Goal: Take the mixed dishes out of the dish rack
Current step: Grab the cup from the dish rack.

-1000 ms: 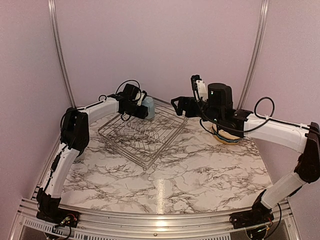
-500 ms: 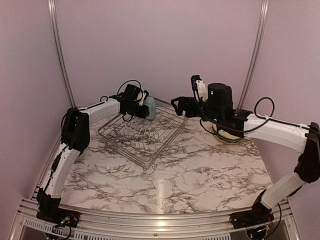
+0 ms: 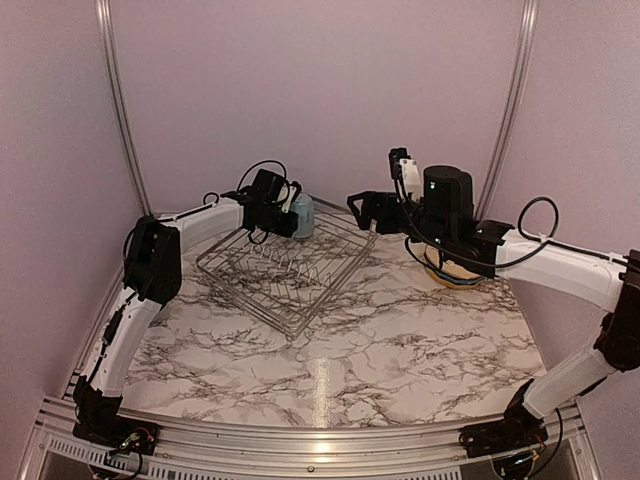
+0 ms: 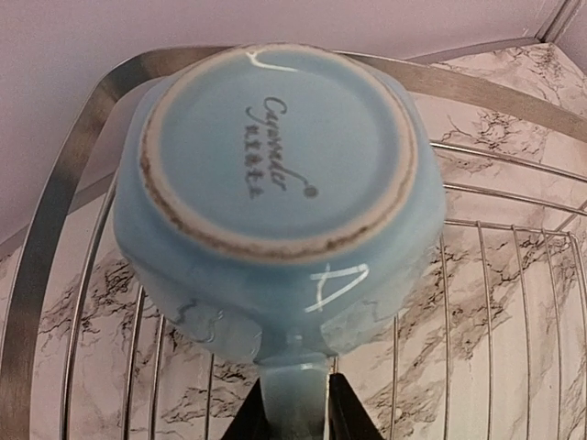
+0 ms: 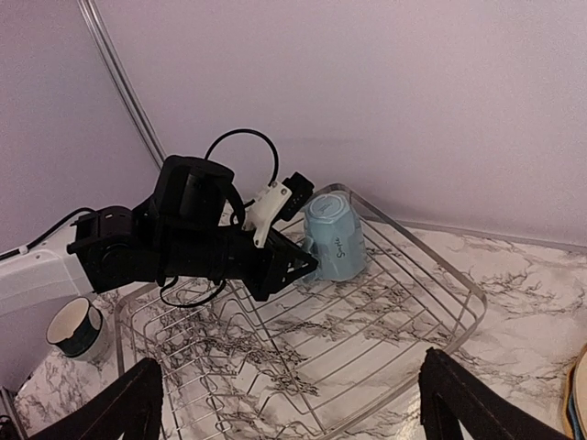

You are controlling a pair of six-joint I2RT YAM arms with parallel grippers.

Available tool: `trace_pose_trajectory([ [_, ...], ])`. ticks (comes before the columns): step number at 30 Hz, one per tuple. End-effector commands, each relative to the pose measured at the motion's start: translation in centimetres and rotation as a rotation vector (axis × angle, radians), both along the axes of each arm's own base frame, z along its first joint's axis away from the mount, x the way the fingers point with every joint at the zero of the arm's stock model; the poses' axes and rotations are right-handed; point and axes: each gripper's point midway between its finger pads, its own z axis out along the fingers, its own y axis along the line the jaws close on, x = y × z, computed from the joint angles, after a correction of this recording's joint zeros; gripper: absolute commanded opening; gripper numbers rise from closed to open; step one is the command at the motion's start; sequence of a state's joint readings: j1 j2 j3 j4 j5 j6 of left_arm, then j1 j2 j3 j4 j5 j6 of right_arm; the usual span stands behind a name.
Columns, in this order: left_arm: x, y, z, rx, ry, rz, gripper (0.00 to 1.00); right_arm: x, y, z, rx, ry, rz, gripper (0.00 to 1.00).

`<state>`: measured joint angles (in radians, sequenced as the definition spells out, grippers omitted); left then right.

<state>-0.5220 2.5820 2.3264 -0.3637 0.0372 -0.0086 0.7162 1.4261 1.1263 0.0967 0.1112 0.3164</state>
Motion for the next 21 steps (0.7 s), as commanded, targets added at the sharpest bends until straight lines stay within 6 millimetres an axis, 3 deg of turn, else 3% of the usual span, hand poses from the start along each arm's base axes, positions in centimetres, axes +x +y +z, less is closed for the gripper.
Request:
trace_pose_trajectory([
  [1,-0.6,-0.8,0.0,0.027,-0.012,-0.037,0.18,-0.5,-0.6,1.2,0.013,-0.029,-0.012,0.94],
  [7,-1.1,-0.9,-0.4,0.090,-0.026,-0.030,0.01,-0.6,-0.6,0.7,0.015,-0.021,-0.010,0.94],
  [11,-1.7,-0.9,-0.1,0.118,-0.039,-0.017,0.00,-0.5,-0.7,0.6,0.010,-0.013,-0.018,0.94],
  [21,-2.1,-0.4,7.7,-0.021,-0.103,0.089,0.00,-0.4,-0.4,0.3,0.015,-0.017,-0.009,0.94],
])
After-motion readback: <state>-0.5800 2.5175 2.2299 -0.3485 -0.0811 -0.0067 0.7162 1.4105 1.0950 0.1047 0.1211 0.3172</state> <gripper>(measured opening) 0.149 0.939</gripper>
